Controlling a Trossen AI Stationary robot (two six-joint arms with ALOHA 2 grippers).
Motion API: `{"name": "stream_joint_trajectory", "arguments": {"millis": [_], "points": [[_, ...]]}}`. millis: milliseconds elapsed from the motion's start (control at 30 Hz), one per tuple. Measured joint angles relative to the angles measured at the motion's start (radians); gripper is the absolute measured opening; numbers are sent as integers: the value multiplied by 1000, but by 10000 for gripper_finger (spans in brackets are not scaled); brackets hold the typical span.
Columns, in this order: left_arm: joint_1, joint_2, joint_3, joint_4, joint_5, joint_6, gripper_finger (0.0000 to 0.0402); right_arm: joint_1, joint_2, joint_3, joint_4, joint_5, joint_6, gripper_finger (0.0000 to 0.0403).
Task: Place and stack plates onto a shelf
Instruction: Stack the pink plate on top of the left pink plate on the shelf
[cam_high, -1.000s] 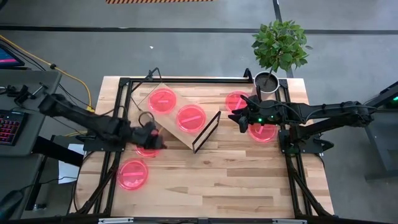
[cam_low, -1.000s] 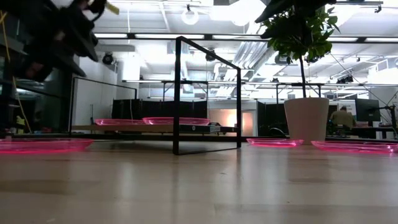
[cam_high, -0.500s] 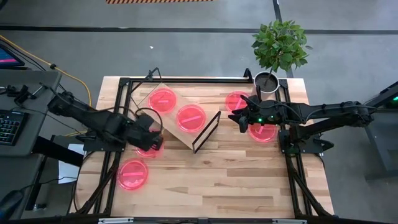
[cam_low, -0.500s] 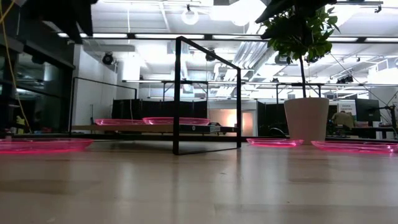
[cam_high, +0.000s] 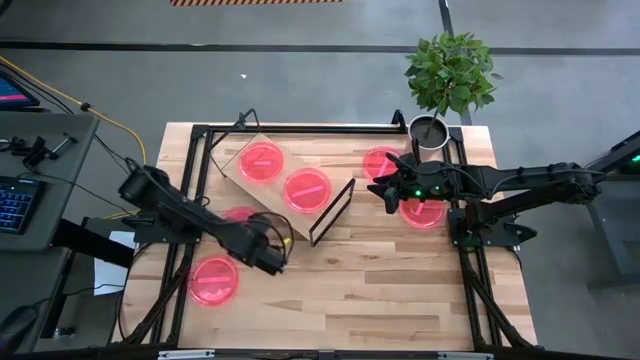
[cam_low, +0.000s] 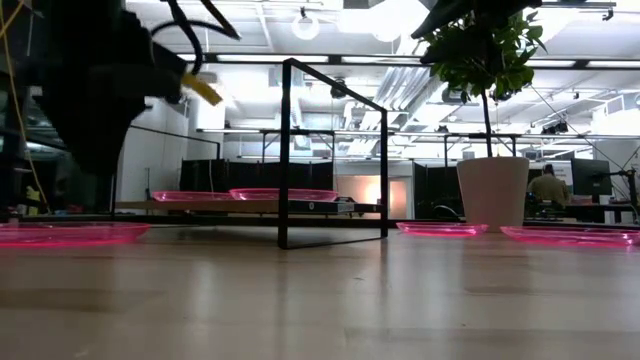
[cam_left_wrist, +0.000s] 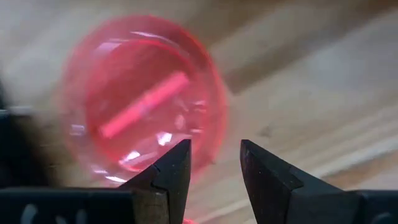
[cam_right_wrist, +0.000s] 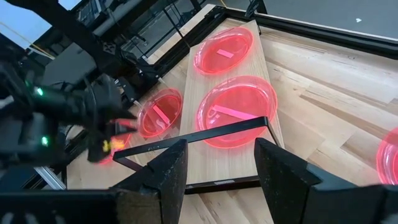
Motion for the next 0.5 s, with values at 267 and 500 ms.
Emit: {"name": "stream_joint_trajectory", "arguments": {"millis": [267, 500], "points": [[32, 70, 0, 43, 6, 83, 129, 0, 0, 0, -2, 0, -1, 170], [61, 101, 1, 161, 44, 200, 129, 0, 0, 0, -3, 0, -9, 170]]}}
